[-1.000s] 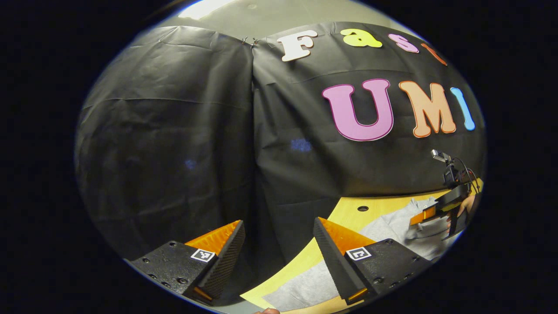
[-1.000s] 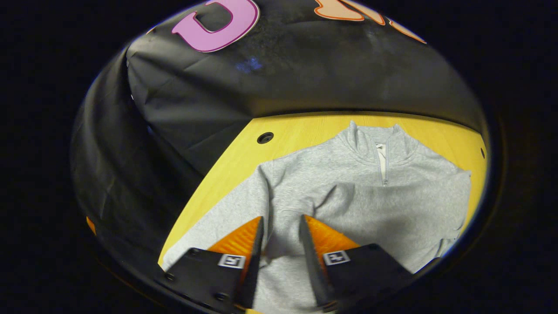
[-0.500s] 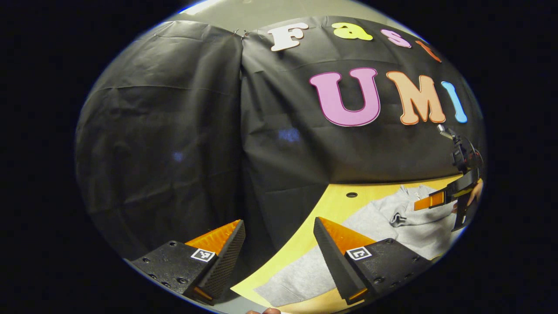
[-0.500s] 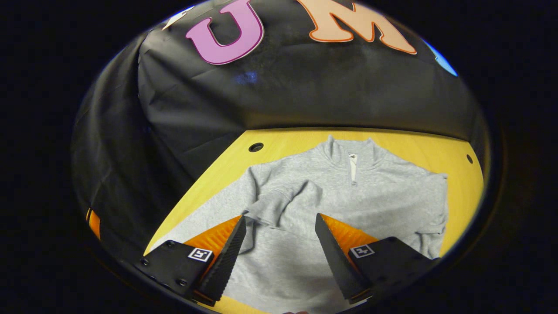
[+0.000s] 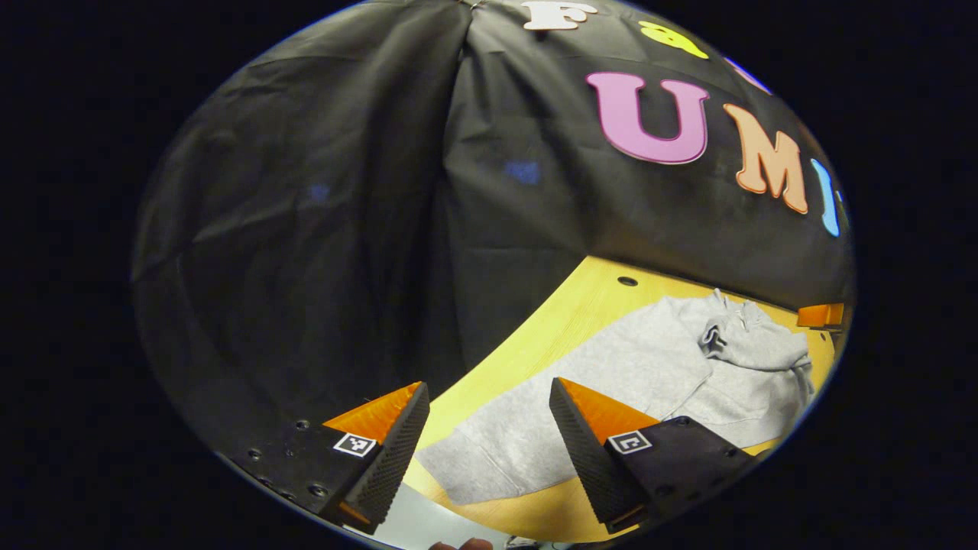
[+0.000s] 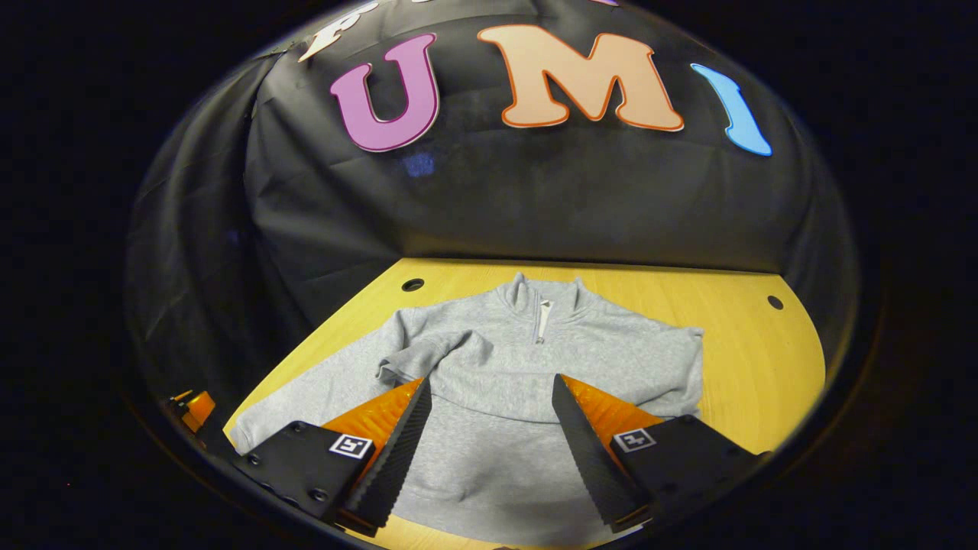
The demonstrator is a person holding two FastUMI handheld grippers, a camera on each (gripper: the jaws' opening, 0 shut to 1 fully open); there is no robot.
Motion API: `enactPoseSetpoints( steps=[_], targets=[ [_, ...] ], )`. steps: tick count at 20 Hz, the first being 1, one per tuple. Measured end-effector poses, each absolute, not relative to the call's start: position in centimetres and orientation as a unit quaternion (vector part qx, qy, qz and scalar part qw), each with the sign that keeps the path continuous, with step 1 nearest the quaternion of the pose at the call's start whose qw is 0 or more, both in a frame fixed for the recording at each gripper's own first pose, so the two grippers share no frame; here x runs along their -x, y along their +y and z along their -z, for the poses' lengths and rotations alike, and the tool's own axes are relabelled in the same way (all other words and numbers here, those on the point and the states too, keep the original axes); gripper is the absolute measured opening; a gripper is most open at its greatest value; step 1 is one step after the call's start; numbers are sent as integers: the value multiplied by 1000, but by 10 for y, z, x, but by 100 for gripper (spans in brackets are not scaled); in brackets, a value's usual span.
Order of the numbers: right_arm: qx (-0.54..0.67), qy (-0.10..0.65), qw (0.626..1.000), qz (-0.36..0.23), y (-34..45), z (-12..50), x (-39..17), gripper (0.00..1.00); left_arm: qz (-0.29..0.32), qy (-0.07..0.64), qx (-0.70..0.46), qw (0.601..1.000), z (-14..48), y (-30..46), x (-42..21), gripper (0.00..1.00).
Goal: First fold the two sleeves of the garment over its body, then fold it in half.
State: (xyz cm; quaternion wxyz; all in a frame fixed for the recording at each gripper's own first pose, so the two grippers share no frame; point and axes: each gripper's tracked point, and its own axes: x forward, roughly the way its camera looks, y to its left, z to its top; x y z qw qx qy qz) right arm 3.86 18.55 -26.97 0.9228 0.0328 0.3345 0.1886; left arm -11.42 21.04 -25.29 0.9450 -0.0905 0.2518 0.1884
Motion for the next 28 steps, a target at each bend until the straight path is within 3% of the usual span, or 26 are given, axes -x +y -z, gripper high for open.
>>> enactPoseSetpoints(
  steps=[9, 15, 17, 18, 19, 22, 24, 28],
  targets=[
    [-8, 316, 934, -164, 123, 257, -33, 98, -208, 361, 107, 903, 341, 205, 146, 95],
    [-12, 320, 936, -144, 81, 261, -25, 98, -199, 362, 97, 906, 341, 200, 141, 95],
    [-13, 320, 937, -140, 69, 264, -23, 98, -192, 358, 95, 909, 342, 197, 135, 85],
    [-11, 320, 937, -138, 62, 266, -22, 98, -186, 353, 91, 912, 341, 193, 132, 65],
    [-10, 321, 937, -136, 55, 267, -20, 98, -178, 353, 88, 914, 340, 188, 128, 55],
    [-12, 322, 937, -131, 37, 267, -18, 98, -184, 369, 72, 908, 341, 185, 126, 12],
    [-11, 321, 938, -127, 26, 267, -18, 98, -200, 384, 69, 899, 340, 184, 124, 1],
    [-13, 318, 941, -116, 7, 263, -15, 98, -207, 408, 94, 884, 336, 182, 121, 0]
  ],
)
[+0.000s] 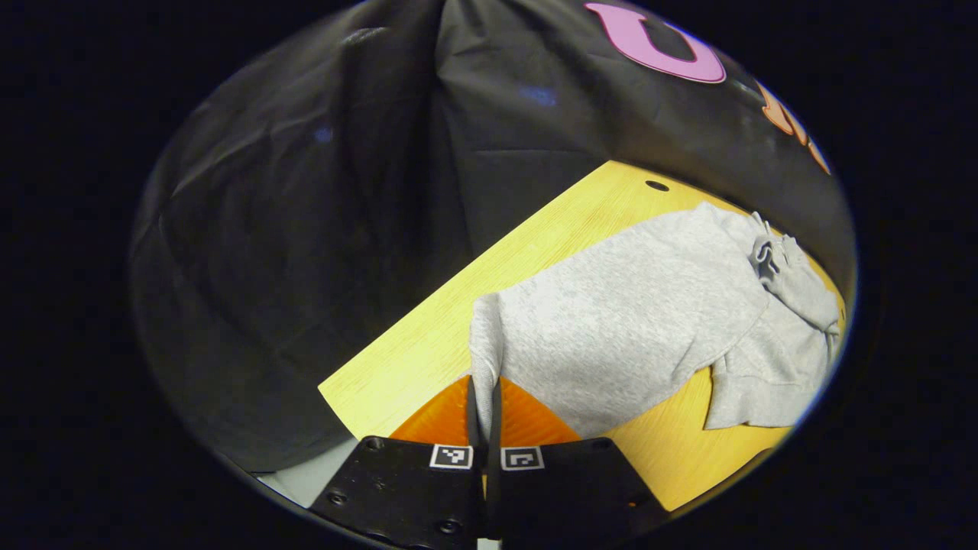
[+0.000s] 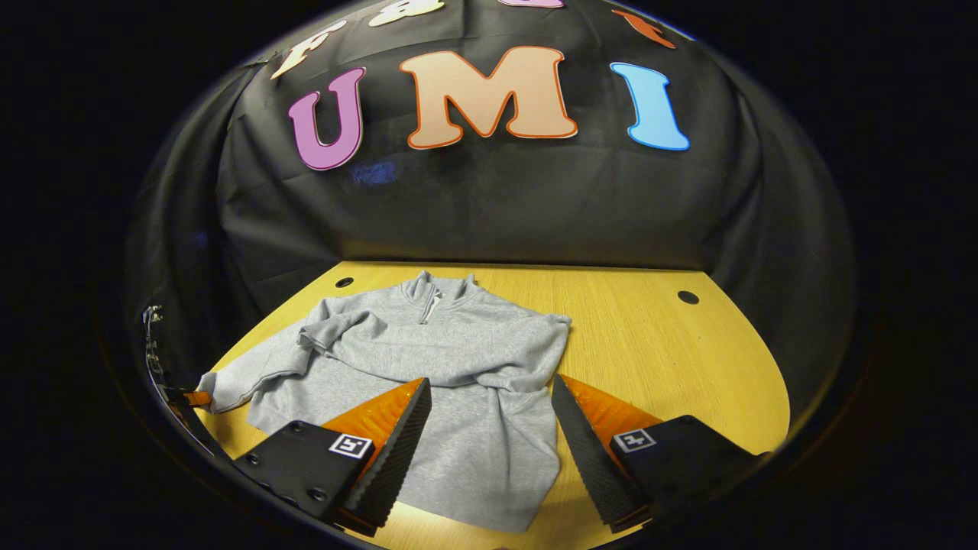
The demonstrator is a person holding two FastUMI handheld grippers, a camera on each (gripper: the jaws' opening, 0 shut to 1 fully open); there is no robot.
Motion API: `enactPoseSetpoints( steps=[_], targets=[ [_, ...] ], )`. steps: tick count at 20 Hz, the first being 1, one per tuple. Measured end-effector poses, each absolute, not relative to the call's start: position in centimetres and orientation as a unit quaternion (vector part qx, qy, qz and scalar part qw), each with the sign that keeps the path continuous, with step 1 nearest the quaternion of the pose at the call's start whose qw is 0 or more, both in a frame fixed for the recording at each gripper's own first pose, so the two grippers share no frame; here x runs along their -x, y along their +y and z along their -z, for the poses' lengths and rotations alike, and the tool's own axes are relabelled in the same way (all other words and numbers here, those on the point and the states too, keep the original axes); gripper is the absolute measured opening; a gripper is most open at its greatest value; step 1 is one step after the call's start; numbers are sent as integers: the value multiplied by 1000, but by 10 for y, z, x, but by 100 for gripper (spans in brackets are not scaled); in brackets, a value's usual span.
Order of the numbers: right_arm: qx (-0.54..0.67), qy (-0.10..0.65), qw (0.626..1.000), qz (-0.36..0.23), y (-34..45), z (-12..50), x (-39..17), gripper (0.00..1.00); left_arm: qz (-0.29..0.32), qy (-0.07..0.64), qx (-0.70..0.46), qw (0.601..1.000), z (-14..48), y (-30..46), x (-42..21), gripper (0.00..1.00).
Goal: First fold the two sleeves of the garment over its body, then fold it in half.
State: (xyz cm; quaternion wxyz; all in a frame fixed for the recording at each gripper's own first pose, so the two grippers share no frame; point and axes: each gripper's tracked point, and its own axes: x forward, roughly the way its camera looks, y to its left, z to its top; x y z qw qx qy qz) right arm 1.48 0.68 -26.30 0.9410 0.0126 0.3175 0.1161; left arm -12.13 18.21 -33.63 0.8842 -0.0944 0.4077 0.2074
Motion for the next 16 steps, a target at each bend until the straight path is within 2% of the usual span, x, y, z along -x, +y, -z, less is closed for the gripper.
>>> enactPoseSetpoints(
  steps=[9, 16],
  targets=[
    [-15, 314, 943, -108, -7, 260, -2, 98, -187, 362, 99, 908, 279, 179, 58, 0],
    [-11, 311, 944, -105, -20, 255, 9, 98, -136, 331, 87, 930, 239, 140, -6, 0]
  ],
)
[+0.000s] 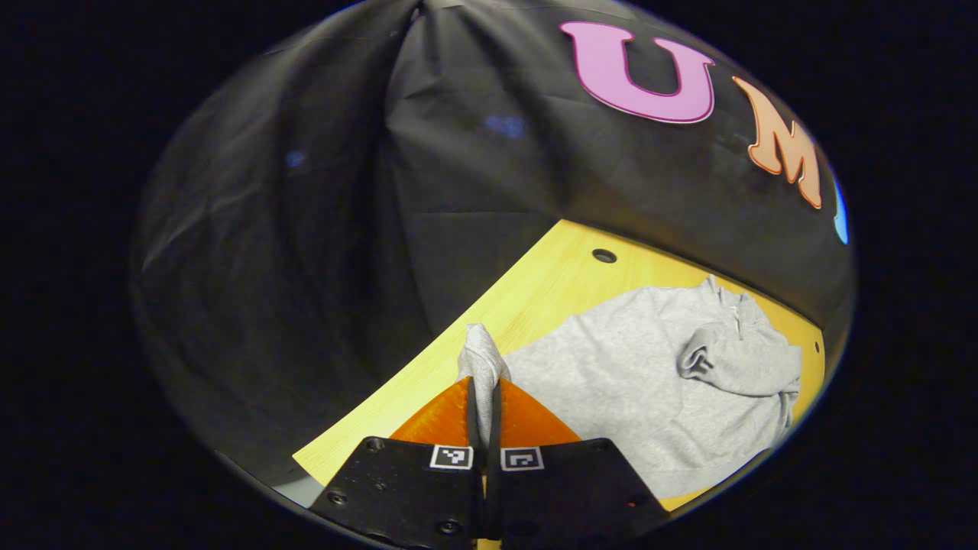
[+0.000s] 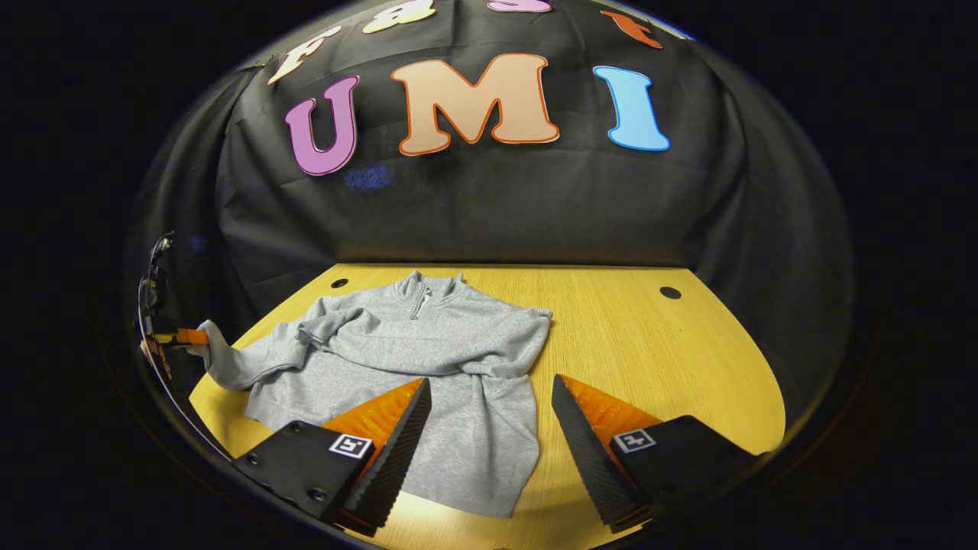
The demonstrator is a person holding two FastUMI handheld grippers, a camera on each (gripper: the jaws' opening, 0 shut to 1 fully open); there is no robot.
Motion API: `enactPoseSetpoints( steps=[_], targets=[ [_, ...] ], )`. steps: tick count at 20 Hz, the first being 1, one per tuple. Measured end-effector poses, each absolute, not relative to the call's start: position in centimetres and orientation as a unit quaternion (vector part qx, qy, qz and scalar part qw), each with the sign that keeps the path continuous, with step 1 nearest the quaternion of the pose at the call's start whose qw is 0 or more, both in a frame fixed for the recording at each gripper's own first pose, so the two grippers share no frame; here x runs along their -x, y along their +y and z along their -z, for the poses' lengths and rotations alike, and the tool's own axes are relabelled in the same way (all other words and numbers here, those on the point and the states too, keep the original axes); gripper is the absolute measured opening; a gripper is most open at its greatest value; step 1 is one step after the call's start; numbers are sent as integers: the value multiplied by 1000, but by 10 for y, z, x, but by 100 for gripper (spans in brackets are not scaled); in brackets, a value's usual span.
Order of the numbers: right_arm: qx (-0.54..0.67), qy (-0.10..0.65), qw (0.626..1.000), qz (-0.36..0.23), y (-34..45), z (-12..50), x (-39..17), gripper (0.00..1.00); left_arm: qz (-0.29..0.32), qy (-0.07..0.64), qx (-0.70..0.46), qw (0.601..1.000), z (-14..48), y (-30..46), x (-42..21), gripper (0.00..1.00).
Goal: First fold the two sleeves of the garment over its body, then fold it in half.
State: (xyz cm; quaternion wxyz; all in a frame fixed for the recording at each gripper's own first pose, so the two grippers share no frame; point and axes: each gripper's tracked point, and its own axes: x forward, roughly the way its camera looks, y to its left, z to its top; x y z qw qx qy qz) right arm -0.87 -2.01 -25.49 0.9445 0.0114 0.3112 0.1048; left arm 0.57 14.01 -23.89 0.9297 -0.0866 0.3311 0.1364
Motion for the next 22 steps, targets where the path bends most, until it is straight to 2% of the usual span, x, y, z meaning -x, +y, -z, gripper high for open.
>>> enactPoseSetpoints(
  steps=[7, 14, 15, 17, 18, 20, 21, 22],
  targets=[
    [-22, 305, 949, -74, -52, 246, 16, 98, -77, 303, 75, 947, 202, 79, -70, 0],
    [-28, 300, 953, -40, -91, 242, 27, 98, 4, 287, 55, 956, 175, -12, -115, 0],
    [-30, 301, 953, -35, -97, 244, 30, 95, 15, 283, 49, 958, 172, -23, -120, 0],
    [-39, 305, 951, -28, -104, 246, 36, 95, 32, 273, 42, 961, 161, -49, -131, 0],
    [-42, 306, 951, -26, -108, 246, 39, 98, 40, 271, 41, 961, 158, -61, -135, 0],
    [-41, 307, 951, -20, -116, 247, 42, 98, 60, 266, 47, 961, 150, -88, -144, 0],
    [-40, 306, 951, -18, -120, 246, 45, 95, 71, 261, 47, 962, 145, -103, -149, 0],
    [-38, 306, 951, -17, -123, 245, 46, 98, 80, 256, 45, 962, 141, -118, -151, 0]
  ],
)
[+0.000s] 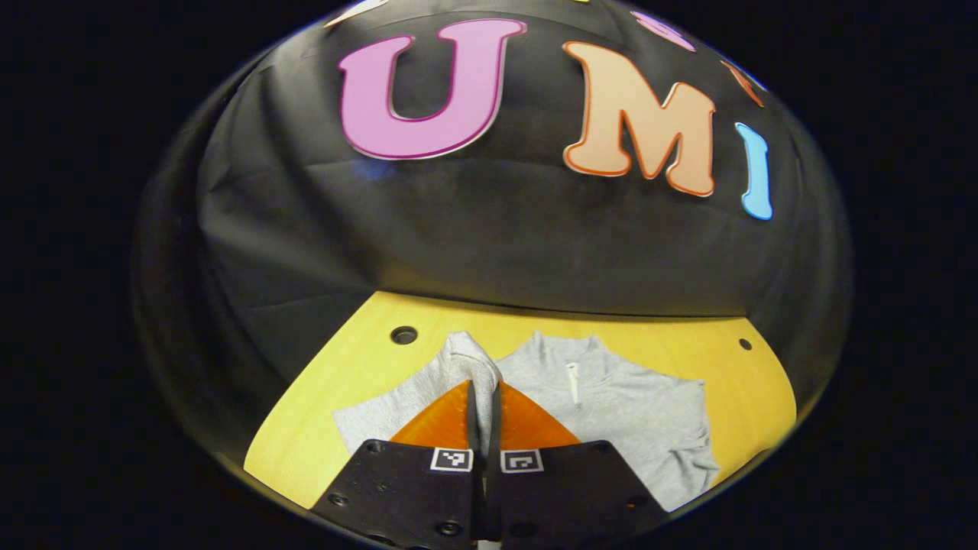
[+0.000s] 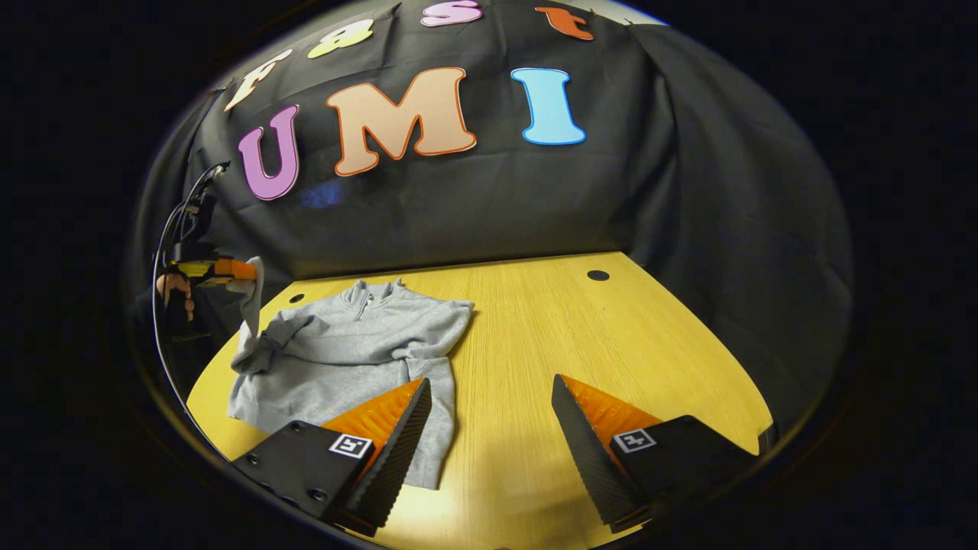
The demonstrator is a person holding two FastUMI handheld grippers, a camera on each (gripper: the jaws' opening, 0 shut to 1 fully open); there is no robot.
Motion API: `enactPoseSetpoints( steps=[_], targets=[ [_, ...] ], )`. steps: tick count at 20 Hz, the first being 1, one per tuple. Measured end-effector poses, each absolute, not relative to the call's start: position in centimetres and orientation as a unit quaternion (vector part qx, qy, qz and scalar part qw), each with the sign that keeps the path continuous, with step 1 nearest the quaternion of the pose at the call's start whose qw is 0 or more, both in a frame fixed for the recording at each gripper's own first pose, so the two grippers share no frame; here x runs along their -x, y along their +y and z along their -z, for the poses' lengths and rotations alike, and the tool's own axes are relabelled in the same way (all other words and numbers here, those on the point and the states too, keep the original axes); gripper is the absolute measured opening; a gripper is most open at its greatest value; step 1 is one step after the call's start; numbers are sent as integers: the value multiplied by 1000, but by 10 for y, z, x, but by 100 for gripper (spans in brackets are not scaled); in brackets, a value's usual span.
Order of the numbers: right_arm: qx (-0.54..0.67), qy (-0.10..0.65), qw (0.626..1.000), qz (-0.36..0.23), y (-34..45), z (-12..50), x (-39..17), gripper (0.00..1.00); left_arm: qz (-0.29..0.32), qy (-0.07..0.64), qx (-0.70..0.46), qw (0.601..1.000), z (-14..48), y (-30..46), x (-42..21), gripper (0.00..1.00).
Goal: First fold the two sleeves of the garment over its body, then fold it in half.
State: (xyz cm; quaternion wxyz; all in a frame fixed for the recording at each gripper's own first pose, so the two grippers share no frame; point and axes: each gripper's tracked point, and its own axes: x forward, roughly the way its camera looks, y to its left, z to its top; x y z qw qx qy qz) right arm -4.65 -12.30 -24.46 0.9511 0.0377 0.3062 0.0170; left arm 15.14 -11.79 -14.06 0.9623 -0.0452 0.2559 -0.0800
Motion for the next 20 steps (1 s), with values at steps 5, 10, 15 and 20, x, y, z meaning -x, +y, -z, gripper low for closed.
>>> enactPoseSetpoints(
  steps=[5, 10, 15, 20],
  targets=[
    [-30, 308, 951, -11, -142, 245, 57, 98, 133, 252, 40, 958, 131, -199, -156, 0],
    [-32, 318, 948, -15, -158, 251, 68, 95, 176, 248, 42, 952, 129, -274, -154, 0],
    [-23, 328, 944, -29, -175, 262, 73, 98, 195, 267, 39, 943, 143, -328, -148, 0],
    [-23, 329, 943, -47, -182, 263, 64, 95, 207, 308, 34, 928, 177, -362, -138, 0]
  ],
)
